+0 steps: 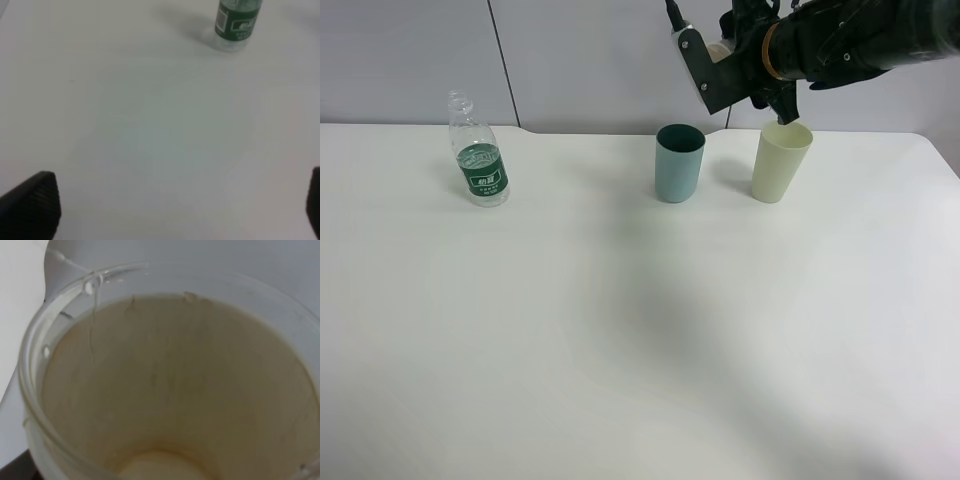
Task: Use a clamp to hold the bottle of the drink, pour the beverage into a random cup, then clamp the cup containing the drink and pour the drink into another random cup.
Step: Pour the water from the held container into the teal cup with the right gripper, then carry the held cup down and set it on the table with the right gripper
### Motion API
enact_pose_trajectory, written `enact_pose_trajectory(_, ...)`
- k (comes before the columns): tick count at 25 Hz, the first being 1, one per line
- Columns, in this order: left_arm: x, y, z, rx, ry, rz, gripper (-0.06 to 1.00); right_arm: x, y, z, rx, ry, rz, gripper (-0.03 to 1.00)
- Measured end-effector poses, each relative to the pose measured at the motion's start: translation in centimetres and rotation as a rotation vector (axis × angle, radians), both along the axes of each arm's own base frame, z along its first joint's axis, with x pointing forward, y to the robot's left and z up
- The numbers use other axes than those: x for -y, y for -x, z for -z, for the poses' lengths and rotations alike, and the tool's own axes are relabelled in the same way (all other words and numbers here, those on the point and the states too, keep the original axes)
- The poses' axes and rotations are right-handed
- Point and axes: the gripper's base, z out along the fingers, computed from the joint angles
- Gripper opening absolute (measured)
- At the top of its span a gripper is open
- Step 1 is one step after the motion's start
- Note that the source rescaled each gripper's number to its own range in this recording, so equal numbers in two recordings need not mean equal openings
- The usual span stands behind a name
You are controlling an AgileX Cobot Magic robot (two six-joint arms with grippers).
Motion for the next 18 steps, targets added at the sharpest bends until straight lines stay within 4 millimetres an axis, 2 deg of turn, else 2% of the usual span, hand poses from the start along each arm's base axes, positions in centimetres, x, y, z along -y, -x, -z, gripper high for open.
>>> enact_pose_trajectory(3,0.0,0.0,0.0,0.000,-0.001,0.000,1.00,0.0,0.0,0.0,-0.002,-0.012,0.006,0.01)
enact_pose_trajectory(6,0.0,0.0,0.0,0.000,-0.001,0.000,1.00,0.0,0.0,0.0,-0.015,-0.114,0.056,0.01)
enact_pose_trajectory(13,0.0,0.0,0.0,0.000,-0.001,0.000,1.00,-0.4,0.2,0.3,-0.145,-0.684,0.310,0.01)
enact_pose_trajectory(18,0.0,0.0,0.0,0.000,-0.001,0.000,1.00,-1.4,0.7,0.1,-0.267,-0.965,0.350,0.01)
